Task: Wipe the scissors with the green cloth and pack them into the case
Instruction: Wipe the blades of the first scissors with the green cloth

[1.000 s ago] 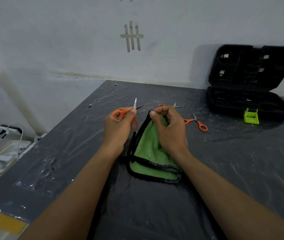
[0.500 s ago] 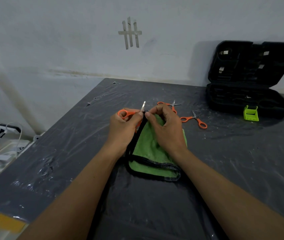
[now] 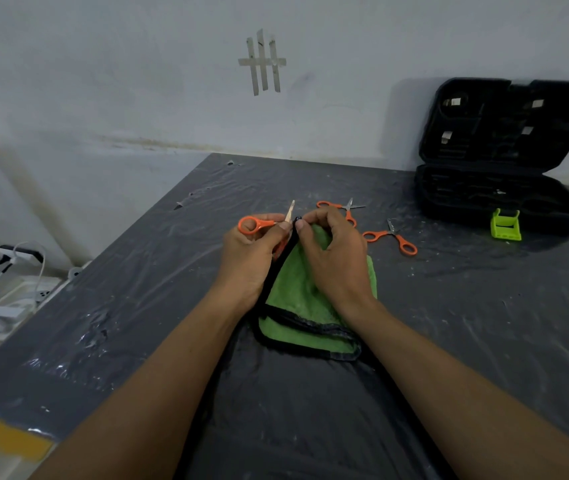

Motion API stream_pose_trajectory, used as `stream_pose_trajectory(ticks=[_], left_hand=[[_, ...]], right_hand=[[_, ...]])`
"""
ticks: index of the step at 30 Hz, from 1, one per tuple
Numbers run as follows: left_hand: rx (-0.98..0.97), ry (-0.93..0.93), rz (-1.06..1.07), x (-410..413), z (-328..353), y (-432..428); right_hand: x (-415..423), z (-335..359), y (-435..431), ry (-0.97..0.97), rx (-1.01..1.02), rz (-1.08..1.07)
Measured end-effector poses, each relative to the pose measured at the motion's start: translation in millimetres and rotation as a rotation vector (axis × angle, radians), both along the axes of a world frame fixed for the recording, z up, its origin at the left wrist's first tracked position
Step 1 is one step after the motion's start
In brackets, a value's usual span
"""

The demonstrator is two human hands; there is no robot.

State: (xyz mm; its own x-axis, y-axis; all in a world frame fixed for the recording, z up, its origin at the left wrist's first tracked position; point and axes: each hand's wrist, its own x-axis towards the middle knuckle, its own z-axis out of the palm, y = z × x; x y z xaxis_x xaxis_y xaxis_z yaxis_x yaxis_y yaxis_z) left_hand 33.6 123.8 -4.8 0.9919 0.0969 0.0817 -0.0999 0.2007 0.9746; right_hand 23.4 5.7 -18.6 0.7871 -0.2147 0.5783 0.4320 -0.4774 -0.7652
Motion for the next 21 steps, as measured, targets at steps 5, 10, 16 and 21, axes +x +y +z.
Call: stream_pose_trajectory(ticks=[5,10,16,21], left_hand=[[0.066,-0.013,0.052,4.1,-0.1,5.3],[0.095,-0.003,0.053,5.8,1.4,7.4],[0.087,-0.029,-0.007,5.0,0.0,8.3],[-0.028,0.002,-0.014,6.2,-0.1,7.5]], right_hand=[[0.5,0.9,-3.7,0.005,0.052,-0.038],[0.4,-1.0,-1.3,-0.091,-0.04,0.031],[3.6,-4.2,-1.7,-0.12,-0.125,0.055],[4.1,-4.8,-1.5,-0.15,-0.175,0.07]])
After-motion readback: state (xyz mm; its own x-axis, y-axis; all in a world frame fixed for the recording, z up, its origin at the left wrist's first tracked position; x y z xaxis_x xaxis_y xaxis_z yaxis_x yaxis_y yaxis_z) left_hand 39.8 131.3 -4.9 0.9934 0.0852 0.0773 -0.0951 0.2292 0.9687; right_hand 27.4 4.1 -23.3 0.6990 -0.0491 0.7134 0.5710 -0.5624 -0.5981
